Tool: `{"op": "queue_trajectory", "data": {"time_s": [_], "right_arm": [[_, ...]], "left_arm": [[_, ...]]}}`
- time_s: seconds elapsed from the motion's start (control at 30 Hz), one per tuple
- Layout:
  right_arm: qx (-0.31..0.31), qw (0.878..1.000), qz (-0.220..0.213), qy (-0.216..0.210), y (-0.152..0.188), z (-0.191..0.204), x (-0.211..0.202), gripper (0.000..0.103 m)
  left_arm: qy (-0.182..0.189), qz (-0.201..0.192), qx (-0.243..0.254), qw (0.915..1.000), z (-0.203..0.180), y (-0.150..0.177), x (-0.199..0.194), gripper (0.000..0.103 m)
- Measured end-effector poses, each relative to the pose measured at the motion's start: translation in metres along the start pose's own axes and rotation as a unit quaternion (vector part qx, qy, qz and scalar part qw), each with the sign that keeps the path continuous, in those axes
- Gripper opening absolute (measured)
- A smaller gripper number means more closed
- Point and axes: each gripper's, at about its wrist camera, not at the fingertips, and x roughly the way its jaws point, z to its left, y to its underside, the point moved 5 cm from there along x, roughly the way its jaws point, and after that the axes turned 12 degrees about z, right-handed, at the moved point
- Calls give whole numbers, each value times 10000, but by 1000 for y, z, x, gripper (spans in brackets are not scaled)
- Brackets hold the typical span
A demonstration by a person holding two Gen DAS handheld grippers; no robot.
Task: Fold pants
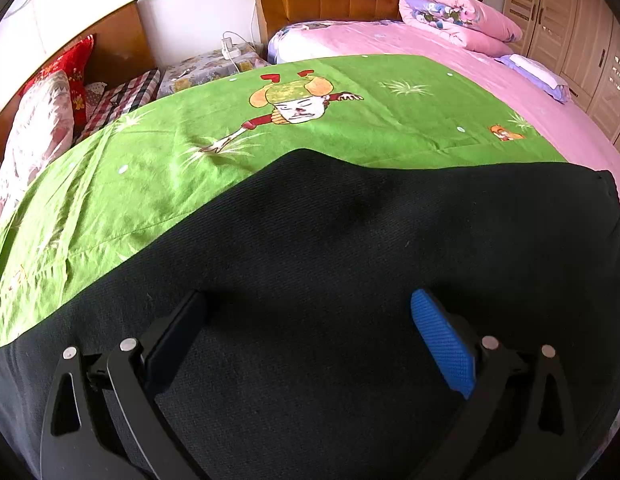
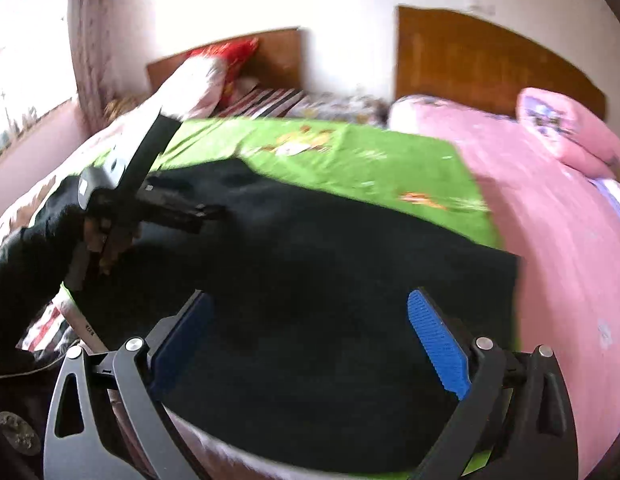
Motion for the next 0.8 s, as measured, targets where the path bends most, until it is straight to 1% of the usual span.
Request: {"op": "queue_trajectory", "data": {"time_s": [0.07,0.13,0.17,0.2,0.27,0.4,0.5,0.57,0.63,0.67,0.7,0.73,0.77,0.8], "right_arm": [[-26,9992,379,115,0,1,27,95],[30,9952,839,510,17,-13,47,95],[144,9949,932,366,29,-21,52,95],[254,9971,715,-47,34,-29,50,95],[74,9978,649,-137,38,-30,48,94],[158,9966,809,27,32,-24,57,95],[174,9971,741,-87,31,-23,59,99],[190,9971,733,-34,31,-25,49,99],[153,9955,930,124,27,-23,40,99],[186,9942,1016,308,27,-22,31,98],[280,9916,1062,687,21,-17,23,98],[332,9896,1008,971,13,-12,17,99],[291,9904,775,1105,-1,1,8,99],[126,9952,423,871,-19,20,-1,99]], "left_arm": [[4,3,-4,10000,-1,-1,0,102],[8,6,-5,10000,-1,0,0,102],[14,6,-9,10000,-1,-1,0,102],[31,11,-15,10000,-1,0,0,102],[42,14,-18,10000,-1,0,0,102],[35,14,-15,10000,-1,0,0,102],[48,35,-21,10000,-1,1,0,102],[87,57,2,9999,0,1,0,102],[241,130,-1,9996,5,6,-10,101],[263,79,-113,9996,13,12,-21,100],[311,-90,-189,9993,20,17,-35,99],[436,-464,-209,9978,32,29,-59,101],[488,-733,-238,9958,45,40,-78,101],[401,-850,-337,9950,58,49,-88,101]]}}
